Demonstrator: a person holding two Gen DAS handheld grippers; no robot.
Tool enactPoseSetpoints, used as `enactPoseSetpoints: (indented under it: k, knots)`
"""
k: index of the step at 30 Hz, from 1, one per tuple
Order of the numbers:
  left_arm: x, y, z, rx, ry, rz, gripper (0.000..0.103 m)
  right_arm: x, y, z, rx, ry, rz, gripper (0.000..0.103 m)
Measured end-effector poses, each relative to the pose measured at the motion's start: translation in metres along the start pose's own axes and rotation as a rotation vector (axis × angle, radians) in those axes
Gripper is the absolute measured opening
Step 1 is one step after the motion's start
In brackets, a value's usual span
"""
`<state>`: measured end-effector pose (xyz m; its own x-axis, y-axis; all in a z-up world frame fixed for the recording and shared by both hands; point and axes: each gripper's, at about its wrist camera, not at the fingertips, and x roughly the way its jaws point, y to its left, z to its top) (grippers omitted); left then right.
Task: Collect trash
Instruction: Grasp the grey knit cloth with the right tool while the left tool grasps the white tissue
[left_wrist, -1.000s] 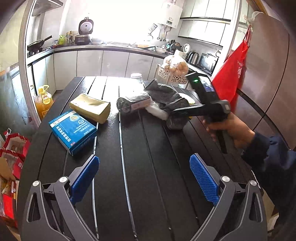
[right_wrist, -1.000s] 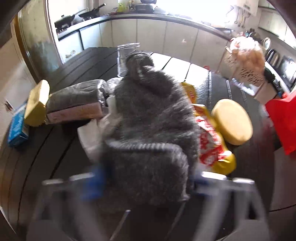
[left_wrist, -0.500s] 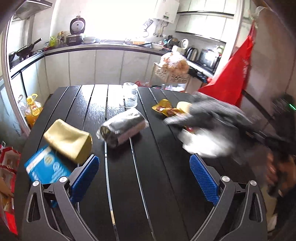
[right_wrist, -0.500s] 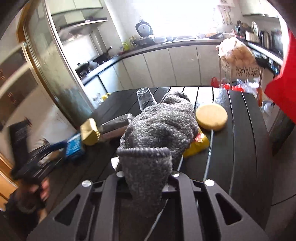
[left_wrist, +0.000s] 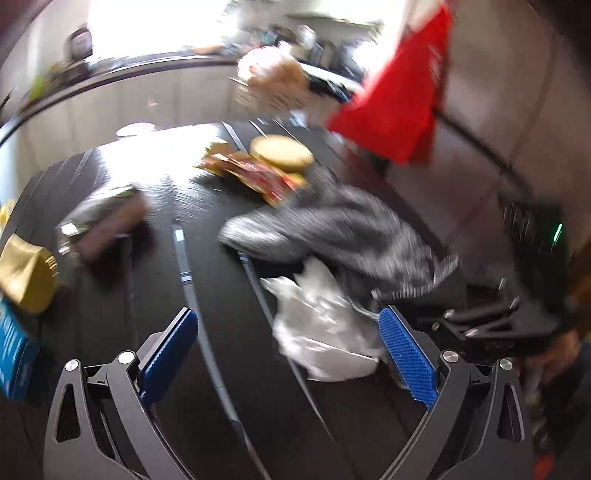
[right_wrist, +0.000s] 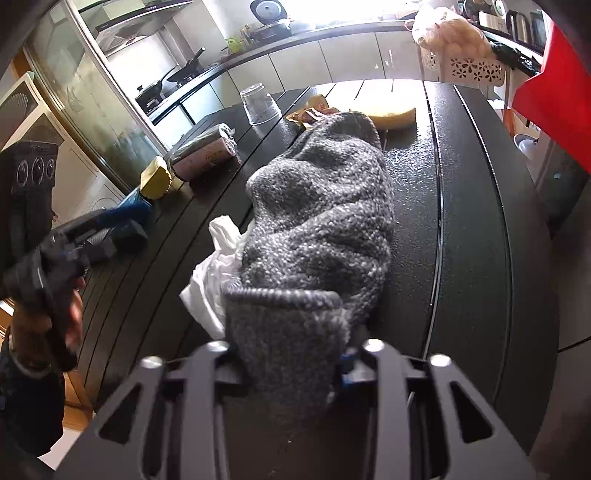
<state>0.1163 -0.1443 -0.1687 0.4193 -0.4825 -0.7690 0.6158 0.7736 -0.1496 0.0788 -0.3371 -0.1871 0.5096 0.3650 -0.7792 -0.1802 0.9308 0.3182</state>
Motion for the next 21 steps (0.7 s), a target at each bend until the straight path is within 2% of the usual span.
enactPoseSetpoints:
  k: [1,2,6,7,8,9,11,12,13,14,16,17,18,21]
  knots:
    - [0.011,-0.009,0.000,0.044,0.026,0.011,0.095,0.000,0.001,-0.002,-0.009,-0.004,-0.012,0.062]
    - [0.018,-0.013,0.000,0.065,0.044,0.016,0.095,0.000,0.002,-0.003,-0.022,-0.007,-0.028,0.064]
    - [0.041,-0.017,-0.002,0.099,0.091,0.070,0.095,0.004,-0.005,-0.004,-0.020,-0.008,-0.042,0.066]
    - [0.045,-0.017,-0.003,0.098,0.099,0.057,0.095,0.006,-0.006,-0.003,-0.021,-0.007,-0.042,0.059]
    - [0.046,-0.017,-0.004,0.095,0.101,0.045,0.095,0.008,-0.007,-0.003,-0.022,-0.002,-0.033,0.046]
    - [0.048,-0.016,-0.004,0.093,0.100,0.035,0.095,0.010,-0.009,-0.002,-0.008,0.006,-0.016,0.017]
    - [0.052,-0.016,-0.005,0.099,0.095,0.014,0.093,0.008,-0.014,-0.002,0.018,-0.005,-0.001,0.016]
    - [0.054,-0.015,-0.005,0.099,0.095,0.006,0.085,0.004,-0.015,-0.003,0.019,-0.018,-0.004,0.016]
    - [0.057,-0.013,-0.005,0.092,0.095,0.002,0.070,-0.002,-0.016,-0.004,0.025,-0.035,0.001,0.016]
    - [0.056,-0.012,-0.005,0.092,0.078,0.018,0.063,-0.010,-0.019,-0.005,0.039,-0.054,0.016,0.016]
    - [0.056,-0.007,-0.003,0.070,0.063,0.032,0.032,-0.024,-0.026,-0.006,0.067,-0.081,0.045,0.017]
    - [0.056,-0.005,-0.001,0.052,0.058,0.028,0.028,-0.029,-0.029,-0.006,0.077,-0.090,0.052,0.017]
    - [0.057,-0.004,0.000,0.044,0.060,0.020,0.018,-0.035,-0.033,-0.007,0.087,-0.098,0.056,0.018]
    - [0.056,-0.006,-0.001,0.047,0.056,0.012,0.013,-0.059,-0.040,-0.013,0.104,-0.144,0.036,0.018]
